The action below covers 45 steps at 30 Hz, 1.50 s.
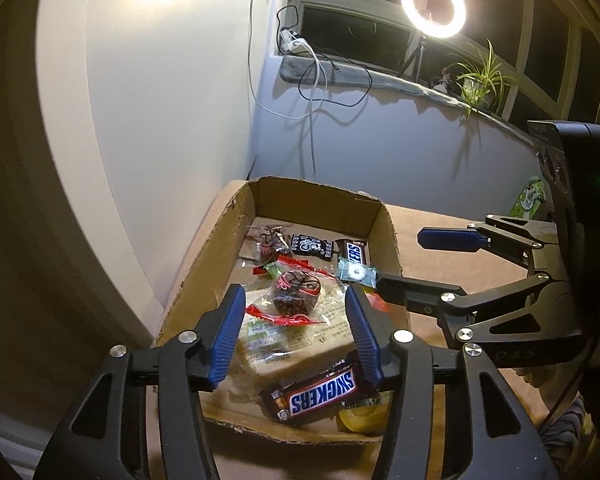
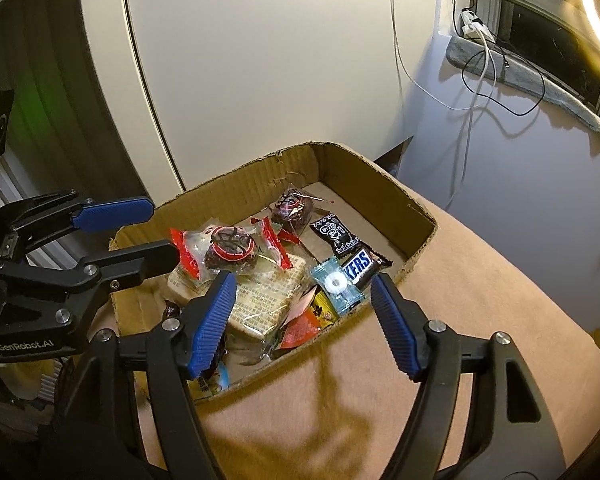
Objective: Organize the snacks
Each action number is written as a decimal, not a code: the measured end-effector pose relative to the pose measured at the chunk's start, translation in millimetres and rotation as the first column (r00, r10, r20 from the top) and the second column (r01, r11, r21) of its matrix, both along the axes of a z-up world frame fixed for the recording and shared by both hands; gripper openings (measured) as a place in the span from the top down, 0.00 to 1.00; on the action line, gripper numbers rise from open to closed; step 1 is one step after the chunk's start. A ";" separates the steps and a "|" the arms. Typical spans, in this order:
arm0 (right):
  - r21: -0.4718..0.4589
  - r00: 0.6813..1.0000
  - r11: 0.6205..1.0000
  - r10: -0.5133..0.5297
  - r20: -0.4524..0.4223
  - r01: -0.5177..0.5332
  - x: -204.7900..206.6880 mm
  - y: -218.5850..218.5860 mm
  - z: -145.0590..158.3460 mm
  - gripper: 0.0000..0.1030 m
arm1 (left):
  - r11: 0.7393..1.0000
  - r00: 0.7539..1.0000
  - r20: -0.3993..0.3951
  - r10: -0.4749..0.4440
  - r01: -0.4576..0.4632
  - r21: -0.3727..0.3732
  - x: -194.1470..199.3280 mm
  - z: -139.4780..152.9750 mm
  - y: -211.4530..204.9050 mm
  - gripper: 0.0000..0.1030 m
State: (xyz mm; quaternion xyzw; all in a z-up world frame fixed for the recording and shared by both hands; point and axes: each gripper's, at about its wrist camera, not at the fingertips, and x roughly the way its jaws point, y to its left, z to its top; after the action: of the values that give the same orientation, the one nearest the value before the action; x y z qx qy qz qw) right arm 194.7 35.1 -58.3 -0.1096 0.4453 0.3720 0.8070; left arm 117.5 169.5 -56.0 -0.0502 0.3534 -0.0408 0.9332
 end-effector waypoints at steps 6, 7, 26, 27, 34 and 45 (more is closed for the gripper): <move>0.036 1.000 0.999 -0.030 -0.002 0.030 -5.9 -13.3 5.7 0.24 | 1.000 1.000 0.013 0.019 -0.019 0.011 -7.0 4.1 -3.5 0.38; 0.042 0.999 0.998 -0.036 -0.002 0.036 -6.9 -15.8 6.9 0.24 | 1.000 1.000 0.017 0.023 -0.023 0.011 -8.5 5.0 -3.8 0.37; 0.073 0.992 0.992 -0.109 0.068 0.104 -39.9 -53.2 28.9 0.13 | 0.997 0.998 0.032 0.063 -0.064 0.046 -32.8 10.5 -20.3 0.30; 0.074 0.992 0.992 -0.110 0.068 0.105 -41.2 -53.9 29.4 0.13 | 0.997 0.997 0.030 0.065 -0.066 0.044 -32.6 10.5 -20.8 0.30; 0.080 0.990 0.990 -0.123 0.063 0.118 -44.3 -61.2 29.7 0.13 | 0.997 0.997 0.025 0.070 -0.071 0.036 -33.5 10.5 -24.3 0.30; 0.077 0.989 0.988 -0.135 0.060 0.130 -47.1 -70.7 27.8 0.13 | 0.996 0.997 0.031 0.077 -0.078 0.032 -40.3 10.1 -26.8 0.30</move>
State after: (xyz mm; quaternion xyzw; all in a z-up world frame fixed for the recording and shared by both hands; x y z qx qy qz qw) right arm 147.7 -35.6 -30.5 -0.0623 0.4112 0.3297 0.8476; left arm 77.2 142.6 -45.9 -0.0476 0.3378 0.0005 0.9400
